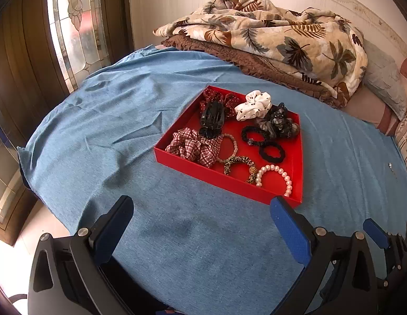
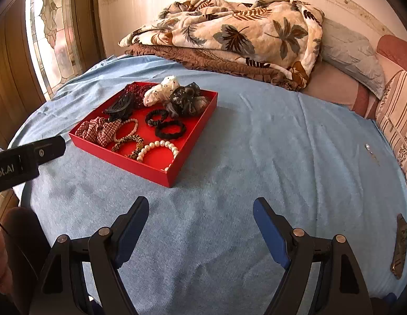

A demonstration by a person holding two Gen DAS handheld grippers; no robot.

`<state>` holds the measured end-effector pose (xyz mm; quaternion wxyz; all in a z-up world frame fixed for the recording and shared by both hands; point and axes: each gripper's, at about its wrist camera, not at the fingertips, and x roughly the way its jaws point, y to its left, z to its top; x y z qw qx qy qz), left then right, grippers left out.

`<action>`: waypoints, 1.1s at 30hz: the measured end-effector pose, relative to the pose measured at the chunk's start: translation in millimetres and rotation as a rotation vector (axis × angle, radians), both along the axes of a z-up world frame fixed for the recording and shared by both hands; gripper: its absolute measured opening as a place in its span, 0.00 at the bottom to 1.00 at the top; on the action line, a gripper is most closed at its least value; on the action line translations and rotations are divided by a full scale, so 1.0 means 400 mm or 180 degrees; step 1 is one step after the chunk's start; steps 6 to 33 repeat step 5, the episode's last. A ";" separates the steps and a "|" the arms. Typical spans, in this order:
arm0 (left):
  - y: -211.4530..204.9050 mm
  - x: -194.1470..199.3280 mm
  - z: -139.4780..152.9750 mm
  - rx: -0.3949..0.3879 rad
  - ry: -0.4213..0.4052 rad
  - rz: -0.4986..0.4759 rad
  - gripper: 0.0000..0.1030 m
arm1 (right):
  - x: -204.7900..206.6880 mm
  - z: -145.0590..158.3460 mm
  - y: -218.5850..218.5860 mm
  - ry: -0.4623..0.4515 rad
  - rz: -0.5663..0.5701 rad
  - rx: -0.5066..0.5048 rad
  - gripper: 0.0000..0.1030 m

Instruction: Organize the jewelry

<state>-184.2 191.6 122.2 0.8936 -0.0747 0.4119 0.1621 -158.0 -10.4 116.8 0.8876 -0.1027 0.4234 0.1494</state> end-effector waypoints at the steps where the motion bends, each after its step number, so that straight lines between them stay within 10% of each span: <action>1: 0.002 0.000 0.001 0.0012 -0.0006 0.0010 1.00 | 0.000 -0.002 -0.001 0.0011 0.0000 0.0003 0.83; 33: -0.007 0.009 0.012 0.0101 -0.0034 0.0015 1.00 | 0.010 -0.007 -0.021 0.0062 -0.0032 0.0079 0.83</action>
